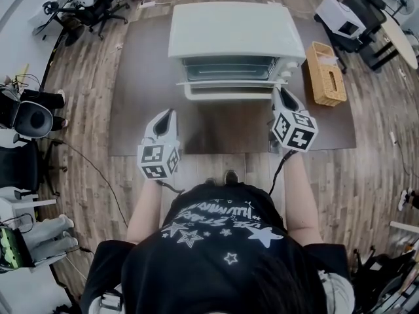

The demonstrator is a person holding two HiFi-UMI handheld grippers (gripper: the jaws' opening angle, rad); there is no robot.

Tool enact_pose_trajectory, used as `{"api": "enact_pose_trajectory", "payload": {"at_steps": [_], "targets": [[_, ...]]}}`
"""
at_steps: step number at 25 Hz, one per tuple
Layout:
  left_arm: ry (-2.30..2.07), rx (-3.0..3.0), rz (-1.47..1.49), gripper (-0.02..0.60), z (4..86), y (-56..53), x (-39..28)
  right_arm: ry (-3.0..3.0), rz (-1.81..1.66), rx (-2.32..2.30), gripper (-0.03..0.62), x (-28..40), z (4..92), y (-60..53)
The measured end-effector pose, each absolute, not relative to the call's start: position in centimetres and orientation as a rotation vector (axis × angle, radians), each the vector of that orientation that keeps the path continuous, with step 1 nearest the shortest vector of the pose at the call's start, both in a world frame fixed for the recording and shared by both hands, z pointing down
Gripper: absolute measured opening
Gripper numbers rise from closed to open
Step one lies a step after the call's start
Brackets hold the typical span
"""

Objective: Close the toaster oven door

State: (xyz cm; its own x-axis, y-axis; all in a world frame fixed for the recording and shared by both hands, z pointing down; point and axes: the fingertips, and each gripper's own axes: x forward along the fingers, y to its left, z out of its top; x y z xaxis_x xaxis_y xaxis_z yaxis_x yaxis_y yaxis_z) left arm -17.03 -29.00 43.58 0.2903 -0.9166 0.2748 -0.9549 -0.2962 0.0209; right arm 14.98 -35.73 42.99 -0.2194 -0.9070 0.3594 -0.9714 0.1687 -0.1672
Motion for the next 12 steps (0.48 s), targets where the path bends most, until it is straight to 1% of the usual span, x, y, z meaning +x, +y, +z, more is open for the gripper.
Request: {"api": "enact_pose_trajectory", "payload": {"at_steps": [12], "targets": [[-1.776,2.342,0.303,0.009,43.7,-30.3,-17.5,-2.294,0.535,1.833,0.080,14.7,41.7,-38.4]]}}
